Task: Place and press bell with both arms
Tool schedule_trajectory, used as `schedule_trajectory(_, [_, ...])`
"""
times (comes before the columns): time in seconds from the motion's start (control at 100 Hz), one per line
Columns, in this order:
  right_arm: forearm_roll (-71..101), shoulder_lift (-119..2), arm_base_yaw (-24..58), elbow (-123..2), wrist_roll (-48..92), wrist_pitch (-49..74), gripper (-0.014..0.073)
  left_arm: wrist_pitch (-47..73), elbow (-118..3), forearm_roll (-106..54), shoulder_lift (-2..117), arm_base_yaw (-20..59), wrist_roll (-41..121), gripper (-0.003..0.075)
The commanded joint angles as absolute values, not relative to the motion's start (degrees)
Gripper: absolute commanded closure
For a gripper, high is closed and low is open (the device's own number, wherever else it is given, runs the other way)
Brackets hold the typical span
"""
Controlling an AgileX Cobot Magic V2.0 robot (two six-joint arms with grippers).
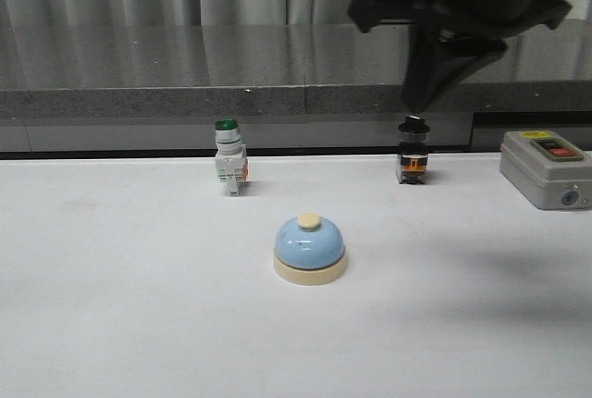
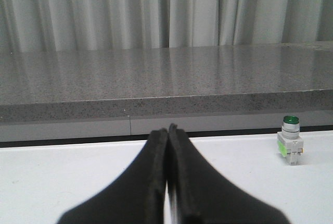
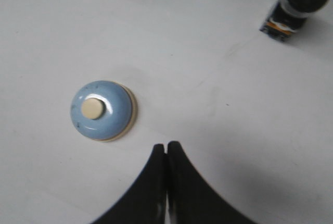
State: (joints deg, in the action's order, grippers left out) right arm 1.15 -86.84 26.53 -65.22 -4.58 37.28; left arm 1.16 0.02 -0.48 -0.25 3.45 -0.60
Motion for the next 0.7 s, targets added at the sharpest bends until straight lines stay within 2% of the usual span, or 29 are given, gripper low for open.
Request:
schedule_trajectory(0.0, [0.8, -81.4, 24.0, -63.8, -4.1, 33.8, 0.0654, -3.7, 2.5, -0.5, -2.0, 3.4, -1.2, 0.0741])
schedule_trajectory(0.39, [0.6, -62.4, 13.3, -49.7, -4.1, 29.1, 0.0654, -3.7, 2.5, -0.5, -2.0, 3.4, -1.2, 0.0741])
schedule_trajectory(0.69, [0.4, -46.7, 12.0, -39.9, -4.1, 24.3, 0.0654, -3.7, 2.5, -0.5, -2.0, 3.4, -1.2, 0.0741])
